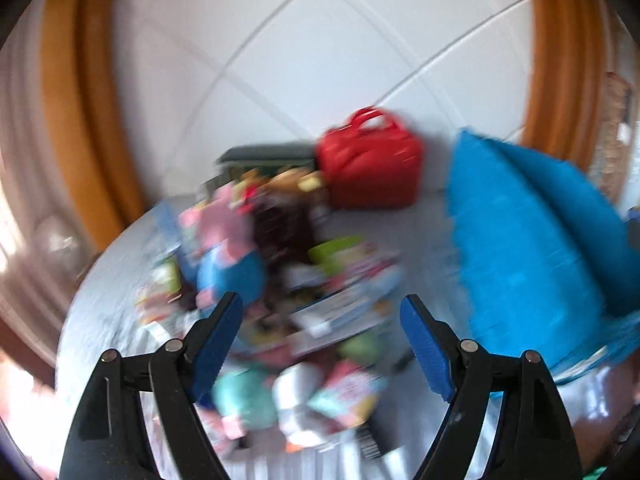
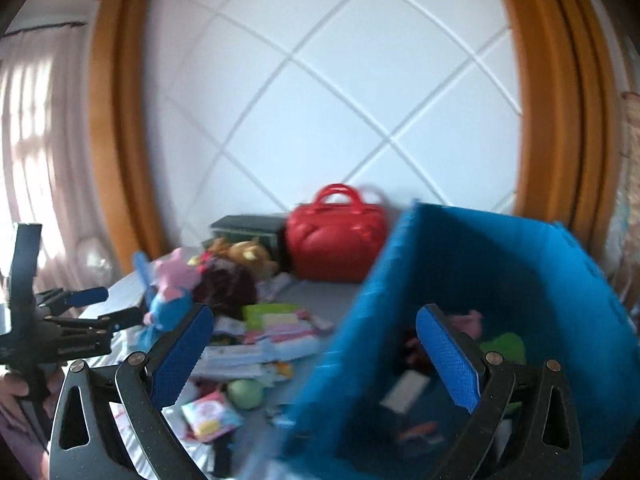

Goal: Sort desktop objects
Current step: 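Move both tools out of the crate back over the pile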

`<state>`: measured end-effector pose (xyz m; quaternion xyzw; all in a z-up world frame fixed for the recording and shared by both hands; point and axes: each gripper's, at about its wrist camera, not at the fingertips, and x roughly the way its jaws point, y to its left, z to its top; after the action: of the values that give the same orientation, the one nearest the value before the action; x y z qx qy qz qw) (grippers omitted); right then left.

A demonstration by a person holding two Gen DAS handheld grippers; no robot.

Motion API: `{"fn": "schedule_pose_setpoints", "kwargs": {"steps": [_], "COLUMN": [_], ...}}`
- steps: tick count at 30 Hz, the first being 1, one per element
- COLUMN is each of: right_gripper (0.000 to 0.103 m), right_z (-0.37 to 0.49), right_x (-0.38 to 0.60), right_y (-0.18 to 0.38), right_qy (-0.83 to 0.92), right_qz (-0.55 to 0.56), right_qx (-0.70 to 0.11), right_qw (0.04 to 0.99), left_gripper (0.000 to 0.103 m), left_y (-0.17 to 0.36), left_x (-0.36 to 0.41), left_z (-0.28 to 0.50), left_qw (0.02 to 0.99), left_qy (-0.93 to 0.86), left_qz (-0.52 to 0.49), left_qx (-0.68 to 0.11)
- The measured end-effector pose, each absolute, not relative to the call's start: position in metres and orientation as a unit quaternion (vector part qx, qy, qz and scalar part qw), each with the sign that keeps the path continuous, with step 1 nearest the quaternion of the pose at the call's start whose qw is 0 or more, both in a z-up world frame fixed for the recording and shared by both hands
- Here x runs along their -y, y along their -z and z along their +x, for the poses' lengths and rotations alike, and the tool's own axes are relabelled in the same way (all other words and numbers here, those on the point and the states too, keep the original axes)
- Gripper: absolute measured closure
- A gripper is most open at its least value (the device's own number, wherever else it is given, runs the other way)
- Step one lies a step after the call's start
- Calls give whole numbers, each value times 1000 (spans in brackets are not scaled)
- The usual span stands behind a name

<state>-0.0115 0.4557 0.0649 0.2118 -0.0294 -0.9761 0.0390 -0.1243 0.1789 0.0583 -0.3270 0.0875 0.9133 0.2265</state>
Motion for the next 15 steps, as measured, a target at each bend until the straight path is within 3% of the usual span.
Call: {"fn": "schedule_pose_setpoints", "kwargs": {"steps": [7,15], "right_gripper": [0,0], "right_z": [-34,-53], "right_x": [-380,-342], "right_y": [-18,68], "right_qy": [960,922], "right_qz": [269,384], "right_qx": [37,48], "right_qw": [66,29], "left_gripper": [22,22], "left_y": [0,74], "left_x": [-84,-35], "left_z": [-146,-178], "left_qw": [207,185], "left_qy": [-904,-878], "left_qz": [-347,-422], "left_qx": [-136,-132]}}
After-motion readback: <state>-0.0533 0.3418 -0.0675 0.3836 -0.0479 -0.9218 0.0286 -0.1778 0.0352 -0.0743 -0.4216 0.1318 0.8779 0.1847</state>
